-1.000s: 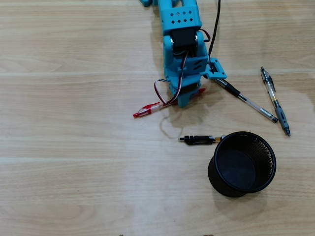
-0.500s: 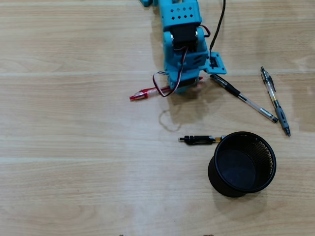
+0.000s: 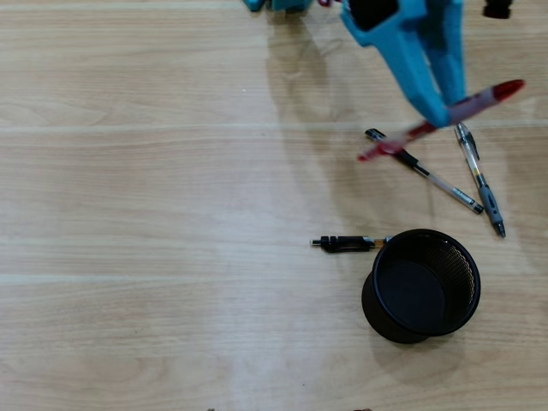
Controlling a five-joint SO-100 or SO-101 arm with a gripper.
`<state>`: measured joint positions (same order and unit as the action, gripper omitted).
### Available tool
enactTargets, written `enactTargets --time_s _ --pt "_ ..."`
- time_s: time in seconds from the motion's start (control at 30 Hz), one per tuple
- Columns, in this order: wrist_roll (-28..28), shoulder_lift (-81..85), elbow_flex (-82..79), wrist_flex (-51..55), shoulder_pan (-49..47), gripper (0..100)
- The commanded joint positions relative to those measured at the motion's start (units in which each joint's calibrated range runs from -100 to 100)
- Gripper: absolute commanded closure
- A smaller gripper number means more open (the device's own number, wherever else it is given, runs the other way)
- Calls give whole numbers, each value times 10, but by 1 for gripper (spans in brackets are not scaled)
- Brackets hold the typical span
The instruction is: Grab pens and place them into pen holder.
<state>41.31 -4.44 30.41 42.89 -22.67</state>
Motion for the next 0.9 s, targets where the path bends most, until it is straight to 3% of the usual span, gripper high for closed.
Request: enactTargets --time_s 0.0,0.13,0.53,0.67,0.87 --pt "89 -71 -31 -305 -22 98" --pt "112 -140 -73 -474 -23 98" --pt "117 -195 -155 -490 4 98" --pt "113 -189 -184 -496 8 89" --pt "111 -193 -214 -661 15 86"
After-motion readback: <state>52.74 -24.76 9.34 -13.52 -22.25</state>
